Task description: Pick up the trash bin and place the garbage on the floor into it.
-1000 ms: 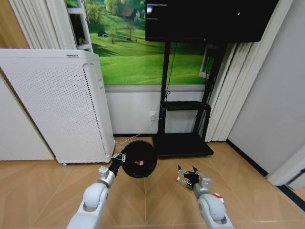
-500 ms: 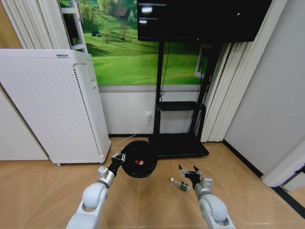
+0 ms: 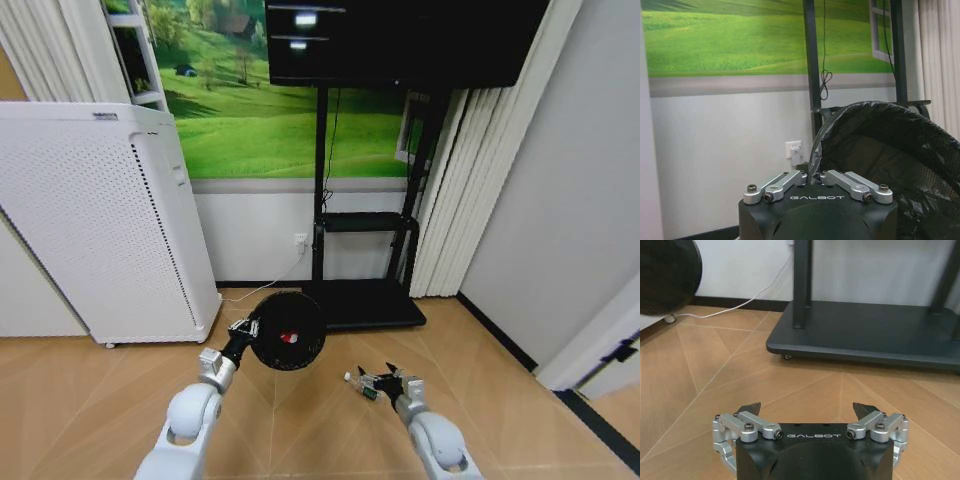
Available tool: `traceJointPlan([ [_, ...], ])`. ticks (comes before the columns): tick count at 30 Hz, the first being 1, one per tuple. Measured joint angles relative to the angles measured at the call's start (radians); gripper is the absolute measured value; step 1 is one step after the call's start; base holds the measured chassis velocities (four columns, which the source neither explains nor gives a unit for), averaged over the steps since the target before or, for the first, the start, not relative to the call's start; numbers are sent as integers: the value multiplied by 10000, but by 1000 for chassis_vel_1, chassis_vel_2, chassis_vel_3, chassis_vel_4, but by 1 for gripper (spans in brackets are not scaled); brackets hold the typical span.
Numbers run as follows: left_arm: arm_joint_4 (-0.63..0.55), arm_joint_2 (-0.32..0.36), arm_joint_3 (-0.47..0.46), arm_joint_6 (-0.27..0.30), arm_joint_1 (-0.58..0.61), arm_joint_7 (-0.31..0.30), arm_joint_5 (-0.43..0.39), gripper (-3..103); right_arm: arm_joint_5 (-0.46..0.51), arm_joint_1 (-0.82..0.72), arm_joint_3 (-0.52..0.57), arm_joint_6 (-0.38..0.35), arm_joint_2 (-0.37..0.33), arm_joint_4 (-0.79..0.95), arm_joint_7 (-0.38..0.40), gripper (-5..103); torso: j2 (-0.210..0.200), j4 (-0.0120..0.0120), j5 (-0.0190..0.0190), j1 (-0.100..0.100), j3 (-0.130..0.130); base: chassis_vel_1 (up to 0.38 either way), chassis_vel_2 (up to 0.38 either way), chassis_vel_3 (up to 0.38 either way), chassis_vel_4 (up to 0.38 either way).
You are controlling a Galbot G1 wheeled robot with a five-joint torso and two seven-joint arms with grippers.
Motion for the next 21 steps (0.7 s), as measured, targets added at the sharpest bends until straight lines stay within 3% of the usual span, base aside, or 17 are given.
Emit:
traceJointPlan([
  [3, 0, 153, 76, 8, -110, -6, -134, 3, -209, 562, -24, 73, -70, -873, -371, 100, -1, -7, 2, 1, 0, 0, 0, 0, 0],
  [12, -180, 228, -15, 88, 84, 1, -377, 3, -869, 1962, -671, -974, -586, -2259, -1987, 100, -1, -9, 0, 1, 1, 0, 0, 0, 0],
  [21, -416, 172, -118, 216, 178, -220, -453, 3, -1595, 2958, -1621, -767, -591, -3601, -2428, 100, 0, -7, 1, 1, 1, 0, 0, 0, 0],
])
